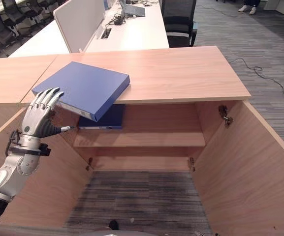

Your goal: Put the empty folder in the office cabinet

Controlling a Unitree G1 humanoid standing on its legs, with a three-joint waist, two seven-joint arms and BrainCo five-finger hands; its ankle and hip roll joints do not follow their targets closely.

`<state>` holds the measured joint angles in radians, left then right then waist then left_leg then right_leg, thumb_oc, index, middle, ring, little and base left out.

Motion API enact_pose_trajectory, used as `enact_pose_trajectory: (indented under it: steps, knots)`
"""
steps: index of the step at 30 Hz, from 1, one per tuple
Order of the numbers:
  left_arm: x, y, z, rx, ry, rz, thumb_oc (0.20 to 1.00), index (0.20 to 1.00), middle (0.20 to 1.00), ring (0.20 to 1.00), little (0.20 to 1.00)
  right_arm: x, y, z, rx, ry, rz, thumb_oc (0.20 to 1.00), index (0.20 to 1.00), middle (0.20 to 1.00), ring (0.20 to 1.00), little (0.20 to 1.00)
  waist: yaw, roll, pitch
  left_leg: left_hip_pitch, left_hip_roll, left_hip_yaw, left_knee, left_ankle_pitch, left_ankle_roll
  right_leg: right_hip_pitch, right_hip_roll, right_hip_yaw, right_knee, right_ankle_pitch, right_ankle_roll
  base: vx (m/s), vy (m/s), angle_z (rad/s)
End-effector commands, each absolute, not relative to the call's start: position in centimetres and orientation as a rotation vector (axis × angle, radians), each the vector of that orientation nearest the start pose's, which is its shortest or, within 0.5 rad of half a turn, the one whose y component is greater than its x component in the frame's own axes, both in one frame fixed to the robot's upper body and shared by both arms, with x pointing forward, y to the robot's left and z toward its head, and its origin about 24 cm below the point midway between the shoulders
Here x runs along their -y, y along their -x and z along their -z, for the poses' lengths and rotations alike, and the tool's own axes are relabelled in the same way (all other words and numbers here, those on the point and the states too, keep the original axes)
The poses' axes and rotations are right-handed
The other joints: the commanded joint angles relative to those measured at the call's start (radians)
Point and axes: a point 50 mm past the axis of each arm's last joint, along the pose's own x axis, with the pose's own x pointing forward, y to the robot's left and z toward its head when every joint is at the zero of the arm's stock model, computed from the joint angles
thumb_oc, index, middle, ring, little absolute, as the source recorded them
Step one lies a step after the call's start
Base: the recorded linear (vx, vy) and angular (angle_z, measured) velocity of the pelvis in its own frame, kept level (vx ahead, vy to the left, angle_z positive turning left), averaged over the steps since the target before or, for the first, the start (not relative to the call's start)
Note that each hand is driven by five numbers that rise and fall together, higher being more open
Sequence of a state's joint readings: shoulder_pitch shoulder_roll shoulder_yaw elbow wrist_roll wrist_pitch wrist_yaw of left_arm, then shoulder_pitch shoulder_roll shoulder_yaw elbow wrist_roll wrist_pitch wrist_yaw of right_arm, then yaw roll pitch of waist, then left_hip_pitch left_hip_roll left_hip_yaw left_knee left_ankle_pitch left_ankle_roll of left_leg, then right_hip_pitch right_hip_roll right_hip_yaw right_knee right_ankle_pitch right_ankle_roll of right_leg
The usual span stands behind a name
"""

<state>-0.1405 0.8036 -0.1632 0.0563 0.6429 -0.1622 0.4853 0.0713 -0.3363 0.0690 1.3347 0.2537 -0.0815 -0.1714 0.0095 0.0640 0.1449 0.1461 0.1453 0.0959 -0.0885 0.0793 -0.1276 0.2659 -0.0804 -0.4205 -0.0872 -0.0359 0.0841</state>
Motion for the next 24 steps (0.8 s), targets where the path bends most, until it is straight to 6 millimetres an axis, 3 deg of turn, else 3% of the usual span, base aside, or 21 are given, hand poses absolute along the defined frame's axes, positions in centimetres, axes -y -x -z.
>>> enact_pose_trajectory:
  steps: [1, 24]
  knots:
    - [-25.6, -28.5, -16.2, 0.622, -1.498, -0.234, 1.0, 1.0, 1.0, 1.0, 1.0, 29.3, -5.3, 15.0, -1.247, 0.276, 0.453, 1.0, 1.0, 1.0, 1.0, 1.0, -0.015, -0.031, -0.007, -0.026, 0.02, -0.01, 0.055, -0.035, -0.037, -0.029, -0.021, 0.061, 0.031, -0.057, 0.05, 0.0, 0.009, -0.05]
    - [-25.4, -30.8, -15.2, 0.539, -1.57, -0.183, 1.0, 1.0, 1.0, 1.0, 1.0, 29.9, -4.8, 14.8, -1.253, 0.226, 0.525, 1.0, 1.0, 1.0, 1.0, 1.0, -0.055, -0.024, -0.009, 0.002, 0.029, 0.027, 0.054, -0.04, -0.037, -0.027, -0.018, 0.104, 0.025, -0.052, 0.056, 0.01, 0.001, -0.05]
